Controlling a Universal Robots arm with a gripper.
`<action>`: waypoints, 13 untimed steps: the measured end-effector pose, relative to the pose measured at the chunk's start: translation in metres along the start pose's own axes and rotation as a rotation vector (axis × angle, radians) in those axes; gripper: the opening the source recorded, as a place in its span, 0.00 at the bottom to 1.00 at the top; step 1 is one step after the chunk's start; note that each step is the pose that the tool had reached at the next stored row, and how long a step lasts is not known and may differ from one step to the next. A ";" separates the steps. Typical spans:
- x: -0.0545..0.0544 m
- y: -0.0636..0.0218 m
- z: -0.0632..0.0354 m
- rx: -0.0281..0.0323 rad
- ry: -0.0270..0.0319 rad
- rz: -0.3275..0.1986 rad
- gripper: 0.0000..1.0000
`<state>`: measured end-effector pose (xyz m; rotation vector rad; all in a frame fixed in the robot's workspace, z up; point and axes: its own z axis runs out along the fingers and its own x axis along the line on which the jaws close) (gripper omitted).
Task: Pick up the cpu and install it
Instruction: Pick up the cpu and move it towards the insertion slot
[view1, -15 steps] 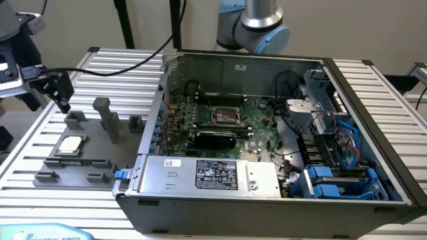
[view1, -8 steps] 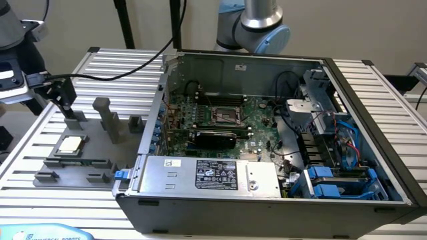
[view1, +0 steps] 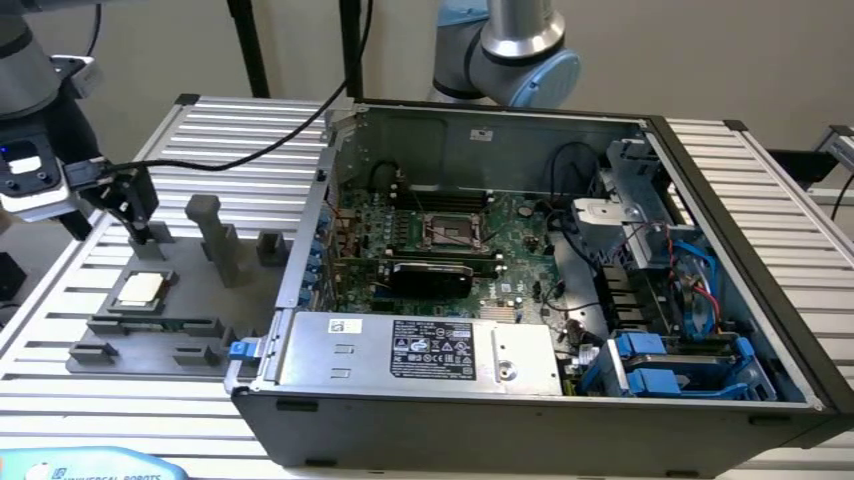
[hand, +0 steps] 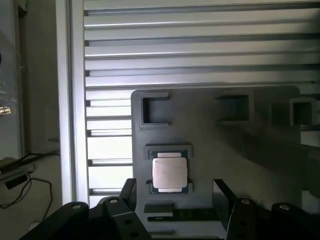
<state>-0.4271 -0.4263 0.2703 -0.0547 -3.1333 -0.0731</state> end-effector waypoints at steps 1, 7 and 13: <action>0.000 -0.0001 0.0019 0.0000 0.0001 -0.005 0.71; 0.000 -0.0007 0.0127 0.0003 0.0014 -0.029 0.71; 0.000 -0.0018 0.0236 0.0003 0.0014 -0.030 0.71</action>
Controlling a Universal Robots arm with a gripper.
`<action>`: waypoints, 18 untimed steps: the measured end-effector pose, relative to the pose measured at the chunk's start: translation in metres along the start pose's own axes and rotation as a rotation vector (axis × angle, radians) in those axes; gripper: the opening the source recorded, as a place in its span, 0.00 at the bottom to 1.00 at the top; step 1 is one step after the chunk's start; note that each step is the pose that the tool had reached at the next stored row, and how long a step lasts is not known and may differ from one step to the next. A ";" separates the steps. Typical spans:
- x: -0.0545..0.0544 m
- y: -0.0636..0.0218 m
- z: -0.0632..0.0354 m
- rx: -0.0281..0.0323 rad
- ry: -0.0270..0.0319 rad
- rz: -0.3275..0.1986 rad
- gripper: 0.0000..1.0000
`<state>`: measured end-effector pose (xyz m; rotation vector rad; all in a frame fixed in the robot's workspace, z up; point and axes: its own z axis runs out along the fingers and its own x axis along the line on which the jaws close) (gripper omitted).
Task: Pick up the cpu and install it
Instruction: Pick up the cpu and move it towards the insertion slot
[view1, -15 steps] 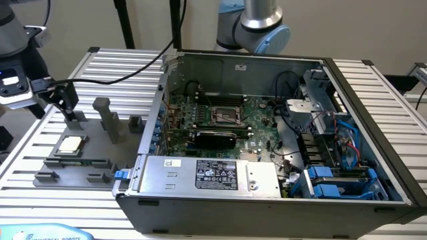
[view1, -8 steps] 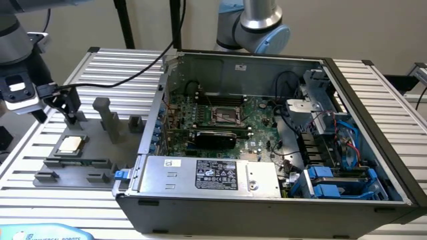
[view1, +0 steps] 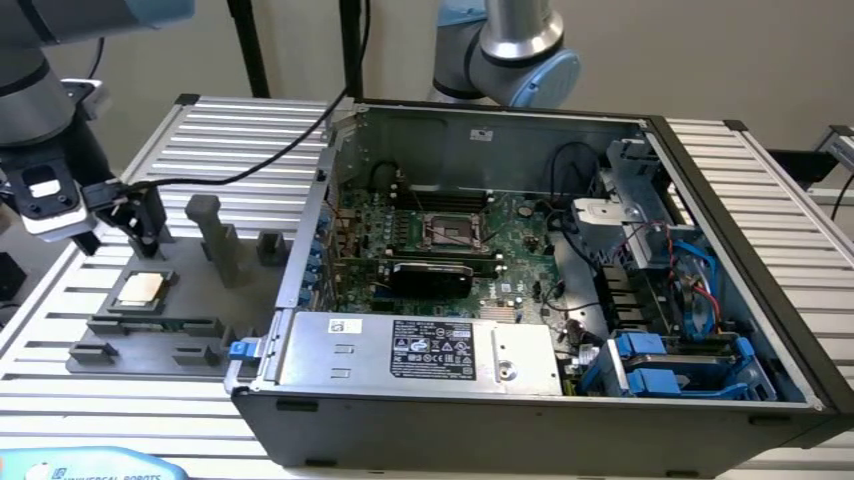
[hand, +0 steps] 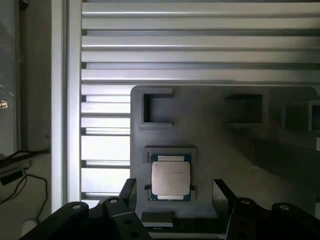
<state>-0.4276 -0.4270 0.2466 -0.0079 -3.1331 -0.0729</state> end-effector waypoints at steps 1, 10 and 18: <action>0.000 -0.0002 0.0018 0.0000 0.0001 0.000 0.71; 0.001 -0.0020 0.0180 0.0000 0.0000 0.000 0.71; 0.001 -0.0026 0.0326 0.0000 -0.0003 0.000 0.71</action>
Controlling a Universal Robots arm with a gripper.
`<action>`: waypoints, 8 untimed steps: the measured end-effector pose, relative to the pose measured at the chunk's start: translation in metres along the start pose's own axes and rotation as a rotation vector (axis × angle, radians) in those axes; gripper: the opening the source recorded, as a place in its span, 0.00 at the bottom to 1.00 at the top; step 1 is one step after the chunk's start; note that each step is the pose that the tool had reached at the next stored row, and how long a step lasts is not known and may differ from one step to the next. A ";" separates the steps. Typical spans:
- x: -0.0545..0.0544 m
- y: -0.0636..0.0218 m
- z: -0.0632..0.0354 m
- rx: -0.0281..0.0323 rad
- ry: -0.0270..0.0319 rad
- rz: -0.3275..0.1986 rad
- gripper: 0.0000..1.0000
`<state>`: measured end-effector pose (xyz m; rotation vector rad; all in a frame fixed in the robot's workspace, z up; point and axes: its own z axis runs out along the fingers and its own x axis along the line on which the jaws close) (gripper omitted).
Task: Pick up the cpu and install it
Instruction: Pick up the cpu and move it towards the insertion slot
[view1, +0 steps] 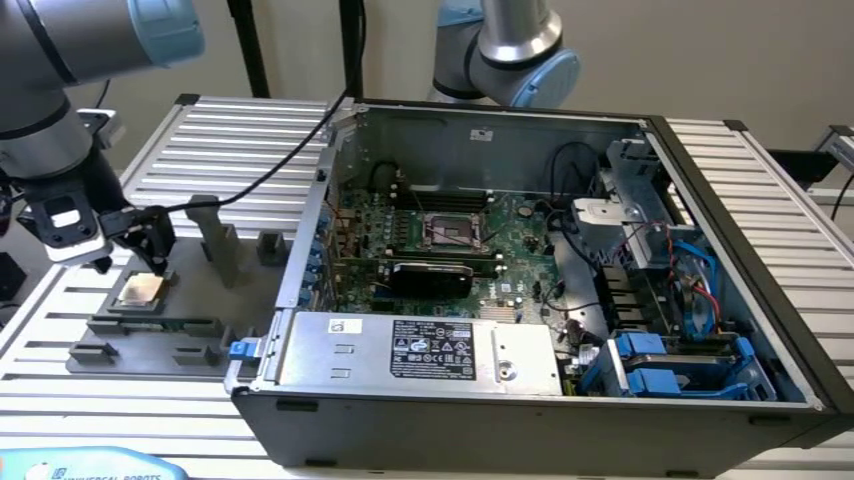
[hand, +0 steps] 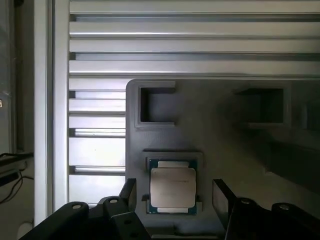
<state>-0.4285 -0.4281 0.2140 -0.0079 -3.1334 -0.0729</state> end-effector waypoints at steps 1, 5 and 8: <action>0.000 -0.0001 0.0018 0.0000 0.0000 0.000 0.71; 0.000 -0.0015 0.0091 0.0000 0.0001 0.000 0.71; 0.000 -0.0028 0.0146 0.0000 0.0000 0.000 0.71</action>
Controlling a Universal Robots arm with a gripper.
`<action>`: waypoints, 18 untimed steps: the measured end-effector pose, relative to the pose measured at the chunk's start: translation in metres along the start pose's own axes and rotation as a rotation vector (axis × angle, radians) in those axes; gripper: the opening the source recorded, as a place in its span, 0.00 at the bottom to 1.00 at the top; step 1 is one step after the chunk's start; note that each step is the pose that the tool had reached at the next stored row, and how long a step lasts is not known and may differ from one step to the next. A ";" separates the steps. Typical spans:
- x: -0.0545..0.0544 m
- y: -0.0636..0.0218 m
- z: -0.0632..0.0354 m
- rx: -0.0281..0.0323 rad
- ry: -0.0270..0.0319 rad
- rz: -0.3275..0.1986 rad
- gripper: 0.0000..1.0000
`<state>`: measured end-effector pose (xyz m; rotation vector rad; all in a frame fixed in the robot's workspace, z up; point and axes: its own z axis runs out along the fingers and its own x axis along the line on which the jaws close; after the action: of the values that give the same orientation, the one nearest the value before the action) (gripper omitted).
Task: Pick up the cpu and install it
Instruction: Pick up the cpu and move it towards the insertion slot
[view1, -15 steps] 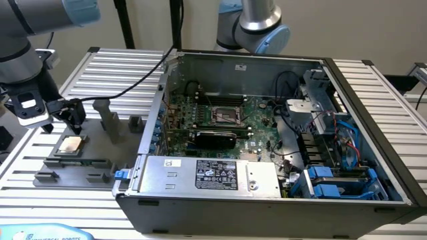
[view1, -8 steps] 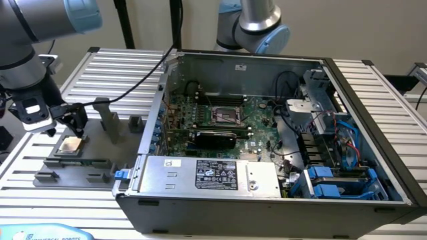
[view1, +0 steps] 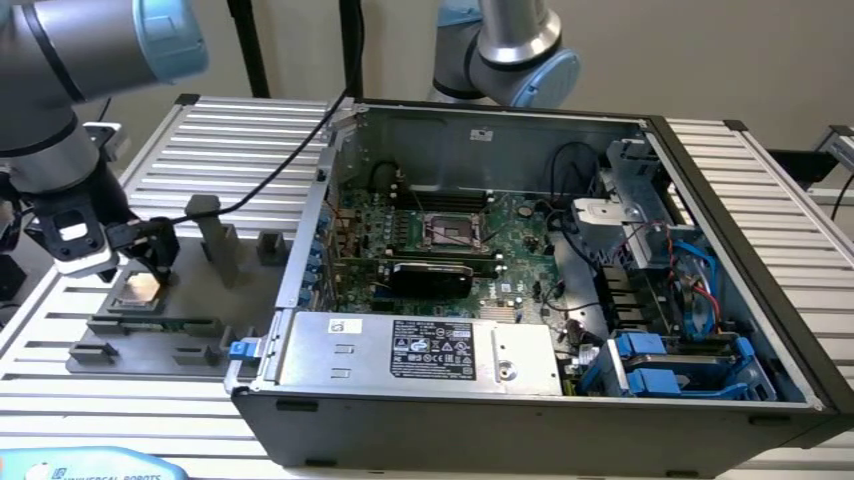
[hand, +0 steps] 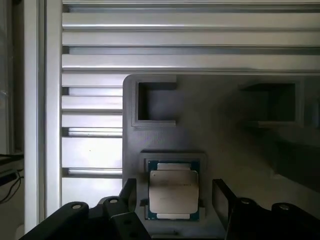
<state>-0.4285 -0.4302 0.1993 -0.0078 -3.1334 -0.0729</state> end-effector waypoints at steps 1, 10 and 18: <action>0.000 -0.0003 0.0017 0.0000 0.0000 0.000 0.71; 0.000 -0.0015 0.0100 0.0001 0.0002 0.000 0.71; 0.000 -0.0016 0.0126 0.0000 0.0001 0.000 0.71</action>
<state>-0.4285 -0.4313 0.1867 -0.0078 -3.1333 -0.0730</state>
